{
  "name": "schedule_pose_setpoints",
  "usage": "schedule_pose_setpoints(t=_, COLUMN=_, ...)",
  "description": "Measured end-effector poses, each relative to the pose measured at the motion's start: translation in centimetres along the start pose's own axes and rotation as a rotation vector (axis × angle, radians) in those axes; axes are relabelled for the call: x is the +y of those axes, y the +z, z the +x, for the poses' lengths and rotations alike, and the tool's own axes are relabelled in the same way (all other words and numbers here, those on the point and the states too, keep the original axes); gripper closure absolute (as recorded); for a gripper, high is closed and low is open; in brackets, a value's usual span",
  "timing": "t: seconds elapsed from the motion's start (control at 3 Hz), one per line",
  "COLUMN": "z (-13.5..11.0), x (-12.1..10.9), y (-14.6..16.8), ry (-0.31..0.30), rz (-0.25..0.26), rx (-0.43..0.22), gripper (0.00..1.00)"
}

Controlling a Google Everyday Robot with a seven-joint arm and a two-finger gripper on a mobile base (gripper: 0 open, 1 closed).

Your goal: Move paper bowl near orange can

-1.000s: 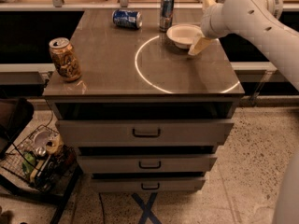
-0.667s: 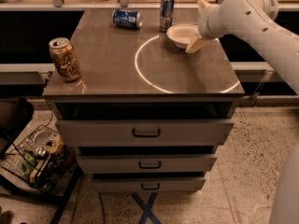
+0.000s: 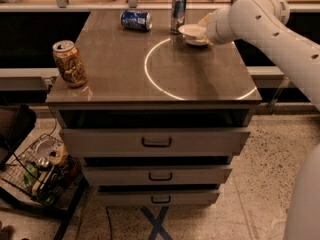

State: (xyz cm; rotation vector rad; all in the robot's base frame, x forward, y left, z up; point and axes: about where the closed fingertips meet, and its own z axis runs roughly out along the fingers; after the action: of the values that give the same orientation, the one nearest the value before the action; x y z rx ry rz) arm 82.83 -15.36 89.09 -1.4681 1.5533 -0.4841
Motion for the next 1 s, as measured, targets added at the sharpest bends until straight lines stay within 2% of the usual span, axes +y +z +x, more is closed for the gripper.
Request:
schedule_pose_setpoints(t=0.33, z=-0.42, x=0.32, y=0.41, ry=-0.009, rz=-0.008, rx=-0.009, gripper=0.82)
schedule_pose_setpoints(t=0.67, z=-0.53, x=0.55, y=0.66, ry=-0.010, rz=-0.012, rx=-0.011, gripper=1.00)
schedule_pose_setpoints(t=1.0, z=-0.54, x=0.56, y=0.67, ry=-0.010, rz=-0.012, rx=-0.011, gripper=1.00)
